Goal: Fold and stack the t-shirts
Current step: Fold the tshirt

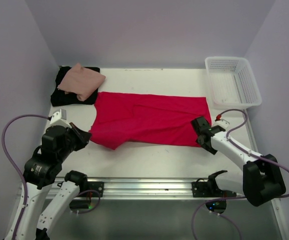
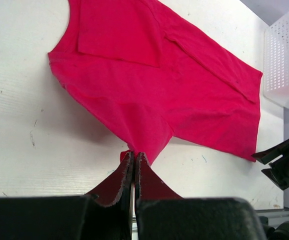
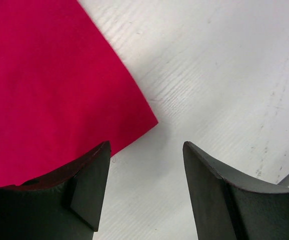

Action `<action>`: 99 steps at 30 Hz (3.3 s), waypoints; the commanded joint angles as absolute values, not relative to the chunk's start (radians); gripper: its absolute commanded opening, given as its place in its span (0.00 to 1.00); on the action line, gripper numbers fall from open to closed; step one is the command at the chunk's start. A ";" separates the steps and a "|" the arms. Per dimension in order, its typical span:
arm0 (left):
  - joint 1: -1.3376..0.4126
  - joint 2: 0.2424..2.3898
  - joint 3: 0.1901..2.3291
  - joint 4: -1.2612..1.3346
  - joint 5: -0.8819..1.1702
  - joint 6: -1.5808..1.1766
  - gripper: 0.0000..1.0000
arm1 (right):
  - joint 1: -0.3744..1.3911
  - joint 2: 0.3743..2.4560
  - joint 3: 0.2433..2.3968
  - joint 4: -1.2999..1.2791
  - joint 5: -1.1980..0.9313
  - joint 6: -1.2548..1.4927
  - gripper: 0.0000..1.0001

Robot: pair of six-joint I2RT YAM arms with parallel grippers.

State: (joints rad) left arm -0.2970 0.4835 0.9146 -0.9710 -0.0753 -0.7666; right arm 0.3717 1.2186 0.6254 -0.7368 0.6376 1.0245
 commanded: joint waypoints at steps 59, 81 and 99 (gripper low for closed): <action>-0.299 0.422 0.937 -0.999 -0.103 -0.796 0.00 | 0.253 1.413 0.652 -0.667 0.538 1.169 0.00; -0.299 0.416 1.040 -1.012 -0.182 -0.788 0.00 | 0.253 0.953 0.689 -0.755 0.453 0.905 0.00; -0.299 0.623 0.747 -0.543 -0.439 -0.641 0.00 | 0.255 1.236 0.859 -0.663 0.646 0.825 0.00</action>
State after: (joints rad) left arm -0.2970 0.5850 0.7479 -0.7475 -0.3664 -0.6914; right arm 0.2562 1.2060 0.8028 -0.7124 0.5652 0.8425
